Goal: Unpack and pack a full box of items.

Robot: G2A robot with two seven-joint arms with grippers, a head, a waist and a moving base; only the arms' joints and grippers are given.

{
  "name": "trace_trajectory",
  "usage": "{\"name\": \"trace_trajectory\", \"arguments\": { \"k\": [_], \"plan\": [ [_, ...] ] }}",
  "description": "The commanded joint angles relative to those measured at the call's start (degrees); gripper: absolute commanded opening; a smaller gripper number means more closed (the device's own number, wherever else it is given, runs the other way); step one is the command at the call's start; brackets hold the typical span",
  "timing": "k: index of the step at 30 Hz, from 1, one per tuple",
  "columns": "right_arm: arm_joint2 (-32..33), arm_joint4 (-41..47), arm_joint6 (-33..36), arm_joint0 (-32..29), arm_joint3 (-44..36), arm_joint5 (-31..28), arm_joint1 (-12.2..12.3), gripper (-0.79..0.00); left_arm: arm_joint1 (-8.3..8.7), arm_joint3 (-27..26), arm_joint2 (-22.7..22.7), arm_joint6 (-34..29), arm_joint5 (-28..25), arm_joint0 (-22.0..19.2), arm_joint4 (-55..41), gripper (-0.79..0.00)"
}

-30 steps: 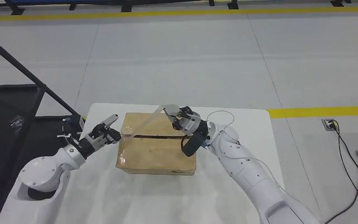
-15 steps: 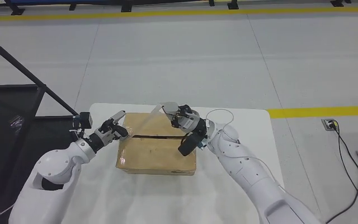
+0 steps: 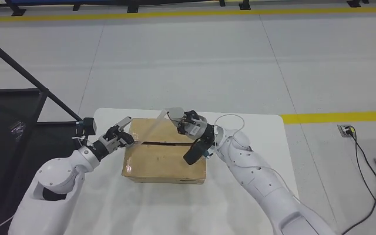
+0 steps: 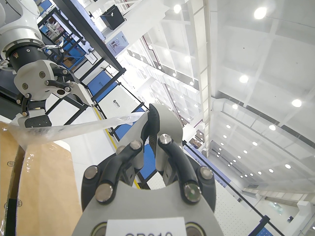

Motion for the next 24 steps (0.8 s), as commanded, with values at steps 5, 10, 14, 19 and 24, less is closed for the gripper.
{"name": "trace_trajectory", "arguments": {
  "k": [5, 10, 14, 19, 24],
  "plan": [
    [0.2, -6.5, 1.2, -0.3, -3.6, 5.3, 1.1, -0.785, 0.15, -0.4, -1.7, 0.4, -0.1, 1.3, -0.4, 0.0],
    [0.4, -10.0, 2.1, -0.4, -5.9, 7.5, 1.7, -0.785, 0.33, -0.8, -3.5, 1.0, -0.3, 2.6, -0.4, 0.0],
    [0.8, -11.2, 1.7, -0.5, -7.2, 9.1, 2.0, -0.785, 0.56, -1.2, -5.5, 1.1, -0.4, 3.9, -0.6, 0.0],
    [1.0, -11.7, 1.6, -0.2, -7.7, 9.0, 2.2, -0.785, 1.04, -1.6, -7.6, -0.6, -0.6, 5.5, 1.5, 0.0],
    [1.0, -11.8, 1.7, 0.0, -7.9, 8.7, 2.2, -0.785, 1.67, -1.7, -8.7, -2.5, -2.3, 7.5, 7.9, 0.0]
  ]
}}
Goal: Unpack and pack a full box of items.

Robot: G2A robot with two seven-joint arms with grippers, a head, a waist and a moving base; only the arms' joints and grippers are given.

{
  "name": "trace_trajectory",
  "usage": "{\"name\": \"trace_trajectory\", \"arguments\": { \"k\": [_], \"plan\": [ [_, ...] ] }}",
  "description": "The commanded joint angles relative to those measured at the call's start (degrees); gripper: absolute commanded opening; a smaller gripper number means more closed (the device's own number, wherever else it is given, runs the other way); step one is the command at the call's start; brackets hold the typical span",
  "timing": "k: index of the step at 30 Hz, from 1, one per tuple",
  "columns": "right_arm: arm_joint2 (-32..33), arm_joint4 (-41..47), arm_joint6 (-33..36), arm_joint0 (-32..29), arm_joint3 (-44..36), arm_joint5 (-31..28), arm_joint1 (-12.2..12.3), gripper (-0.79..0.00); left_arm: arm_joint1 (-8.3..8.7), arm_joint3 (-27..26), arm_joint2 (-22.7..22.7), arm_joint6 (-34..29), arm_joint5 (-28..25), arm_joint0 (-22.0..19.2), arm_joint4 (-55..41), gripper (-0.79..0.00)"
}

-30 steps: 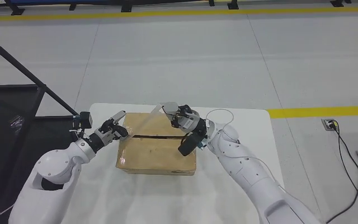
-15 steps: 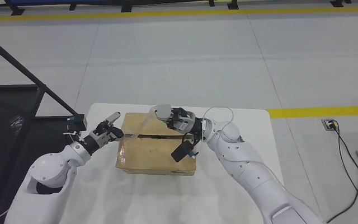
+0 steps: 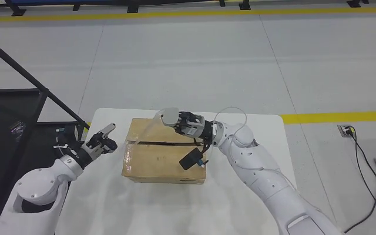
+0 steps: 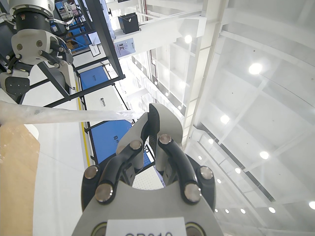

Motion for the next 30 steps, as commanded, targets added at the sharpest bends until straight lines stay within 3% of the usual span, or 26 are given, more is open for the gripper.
{"name": "trace_trajectory", "arguments": {
  "k": [1, 5, 8, 9, 11, 19, 23, 30],
  "plan": [
    [0.0, 0.0, 0.0, 0.0, 0.0, 0.0, 0.0, -0.785, 0.09, 0.2, -0.2, -1.2, -0.7, 0.5, 0.3, 0.0],
    [-0.1, 0.0, 0.0, 0.1, 0.0, -0.1, 0.0, -0.785, 0.43, 0.3, -0.6, -5.7, -4.2, 1.1, 1.1, 0.0],
    [-0.1, 0.0, 0.0, 0.1, 0.0, -0.1, 0.0, -0.785, 0.59, 0.0, -0.2, -6.5, -6.3, 0.8, 3.7, -0.099],
    [-0.1, 0.0, 0.1, 0.1, 0.0, -0.1, 0.0, -0.785, 0.67, 0.1, 0.0, -6.6, -6.7, 0.7, 5.2, -0.191],
    [-0.2, 0.0, 0.1, 0.1, 0.0, -0.1, -0.1, -0.785, 0.76, 0.1, 0.6, -5.7, -7.3, 0.3, 8.5, -0.24],
    [-0.2, 0.2, 0.0, -0.3, -0.2, -0.2, 0.0, -0.785, 0.74, -0.3, 4.5, -0.2, -11.1, -1.4, 21.6, -0.256],
    [-0.1, 0.3, 0.0, -0.4, -0.3, -0.3, 0.0, -0.785, 0.8, -0.3, 6.4, -0.6, -11.7, -2.6, 27.1, -0.256],
    [0.0, 0.2, 0.0, -0.5, -0.4, -0.3, 0.1, -0.785, 0.75, 0.4, 8.5, -1.0, -12.0, -4.3, 31.9, -0.505]
  ]
}}
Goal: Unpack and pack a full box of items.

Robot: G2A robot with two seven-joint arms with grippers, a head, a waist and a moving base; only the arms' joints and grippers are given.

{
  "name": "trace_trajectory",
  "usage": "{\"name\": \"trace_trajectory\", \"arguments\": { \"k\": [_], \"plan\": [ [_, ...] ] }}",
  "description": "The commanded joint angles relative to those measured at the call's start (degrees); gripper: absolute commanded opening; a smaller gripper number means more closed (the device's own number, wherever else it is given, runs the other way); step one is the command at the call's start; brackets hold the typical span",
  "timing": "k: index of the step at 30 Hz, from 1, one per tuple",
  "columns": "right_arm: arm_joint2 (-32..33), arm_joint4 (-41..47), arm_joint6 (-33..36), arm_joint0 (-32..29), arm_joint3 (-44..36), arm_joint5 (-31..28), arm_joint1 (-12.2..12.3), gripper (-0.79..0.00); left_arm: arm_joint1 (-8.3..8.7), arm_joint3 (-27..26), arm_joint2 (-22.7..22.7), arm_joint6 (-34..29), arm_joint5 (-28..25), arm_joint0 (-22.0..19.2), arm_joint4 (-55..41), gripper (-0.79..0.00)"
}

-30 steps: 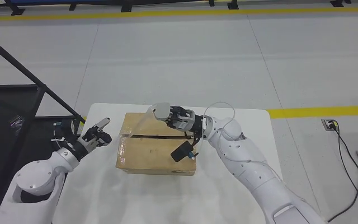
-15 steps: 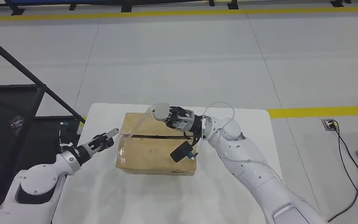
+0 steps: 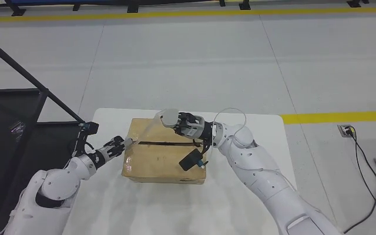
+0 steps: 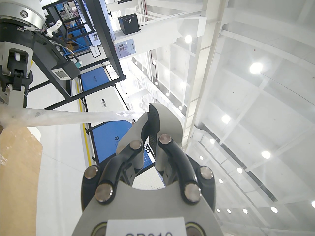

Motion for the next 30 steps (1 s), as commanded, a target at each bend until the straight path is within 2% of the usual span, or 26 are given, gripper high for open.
{"name": "trace_trajectory", "arguments": {
  "k": [1, 2, 4, 5, 14, 23, 30],
  "plan": [
    [0.1, 0.0, 0.0, -0.1, 0.0, -0.1, 0.0, -0.785, -0.02, 0.2, 0.2, 0.1, -0.1, -0.3, 0.5, -0.566],
    [0.1, 0.1, 0.0, -0.1, -0.1, -0.1, 0.0, -0.785, -0.04, 0.3, 0.3, 0.2, -0.2, -0.4, 0.6, -0.61],
    [0.1, 0.0, -0.1, -0.2, -0.1, -0.2, 0.1, -0.785, -0.06, 0.4, 0.5, 0.1, -0.3, -0.6, 0.7, -0.773],
    [0.2, 0.0, -0.1, -0.2, -0.1, -0.1, 0.1, -0.785, -0.07, 0.5, 0.5, 0.2, -0.3, -0.6, 0.8, -0.785],
    [0.5, 0.1, 0.0, 0.0, -0.1, -0.7, 0.2, -0.785, -0.09, 0.4, -0.5, 0.7, -0.4, -0.4, -1.0, -0.785],
    [0.6, 0.1, -1.0, 0.9, 1.4, -0.1, 0.2, -0.785, -0.19, -1.5, -2.7, 3.0, -0.4, 2.5, -6.1, -0.785],
    [0.7, 1.7, -2.6, 1.2, 1.7, 0.8, 0.0, -0.785, -0.17, -2.5, -3.4, 3.7, 0.4, 4.0, -5.7, -0.785]
  ]
}}
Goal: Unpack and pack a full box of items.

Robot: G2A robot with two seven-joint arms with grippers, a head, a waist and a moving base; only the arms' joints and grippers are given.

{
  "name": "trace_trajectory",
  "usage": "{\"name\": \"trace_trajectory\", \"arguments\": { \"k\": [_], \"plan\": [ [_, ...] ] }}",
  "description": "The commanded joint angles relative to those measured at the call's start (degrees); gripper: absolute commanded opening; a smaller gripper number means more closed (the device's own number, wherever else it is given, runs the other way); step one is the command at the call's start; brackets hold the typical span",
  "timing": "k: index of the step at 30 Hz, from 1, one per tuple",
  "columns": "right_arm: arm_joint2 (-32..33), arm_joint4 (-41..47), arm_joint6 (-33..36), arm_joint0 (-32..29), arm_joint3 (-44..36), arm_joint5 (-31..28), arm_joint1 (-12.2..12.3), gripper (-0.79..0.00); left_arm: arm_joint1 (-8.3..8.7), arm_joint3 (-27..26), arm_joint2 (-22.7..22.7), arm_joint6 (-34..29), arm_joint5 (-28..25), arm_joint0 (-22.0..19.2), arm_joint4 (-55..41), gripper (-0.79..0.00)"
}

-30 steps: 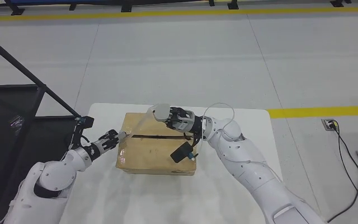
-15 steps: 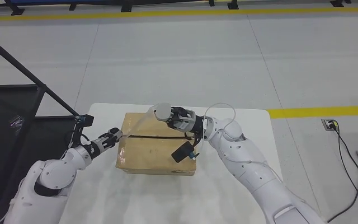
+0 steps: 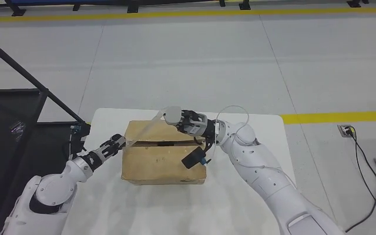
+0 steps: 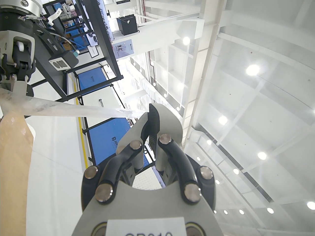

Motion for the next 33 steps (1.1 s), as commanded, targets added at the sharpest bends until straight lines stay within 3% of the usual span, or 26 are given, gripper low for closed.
{"name": "trace_trajectory", "arguments": {
  "k": [1, 2, 3, 5, 8, 12, 14, 16, 17, 33],
  "plan": [
    [0.0, 0.4, -0.4, 0.1, 0.2, -0.2, 0.0, -0.785, 0.01, -0.1, 0.1, -0.5, 0.3, 0.2, 0.1, -0.754],
    [0.0, 0.4, -0.5, 0.2, 0.3, -0.3, -0.1, -0.785, 0.03, -0.1, 0.1, -1.0, 0.3, 0.2, 0.0, -0.69],
    [-0.1, 0.4, -0.5, 0.2, 0.4, -0.4, -0.1, -0.785, 0.04, -0.2, 0.0, -1.2, 0.4, 0.3, 0.1, -0.554],
    [-0.2, 0.3, -0.6, 0.3, 0.3, -0.4, -0.1, -0.785, 0.05, -0.3, 0.0, -1.6, 0.4, 0.4, -0.2, -0.505],
    [-0.3, 0.2, -0.5, 0.2, 0.0, -0.3, -0.1, -0.785, 0.05, -0.4, -0.2, -1.7, 0.4, 0.7, -0.5, -0.496],
    [-0.2, -0.2, -0.4, 0.1, -0.3, 0.3, -0.1, -0.785, 0.07, -0.9, -0.6, -1.9, 0.5, 1.1, -0.9, -0.514],
    [-0.2, -0.3, -0.3, 0.1, -0.5, 0.4, 0.0, -0.785, 0.09, -1.0, -0.9, -2.1, 0.5, 1.3, -1.2, -0.603],
    [-0.2, -0.5, -0.1, 0.1, -0.5, 0.4, 0.0, -0.785, 0.1, -1.1, -1.1, -2.3, 0.3, 1.5, -1.7, -0.77],
    [-0.2, -0.5, -0.1, 0.1, -0.6, 0.4, 0.0, -0.785, 0.1, -1.1, -1.2, -2.3, 0.2, 1.6, -2.1, -0.785],
    [0.0, -0.7, -0.3, -0.3, -2.5, 2.2, 0.0, -0.785, 0.18, -2.8, -4.0, -0.6, -0.6, 4.1, -4.6, -0.785]
  ]
}}
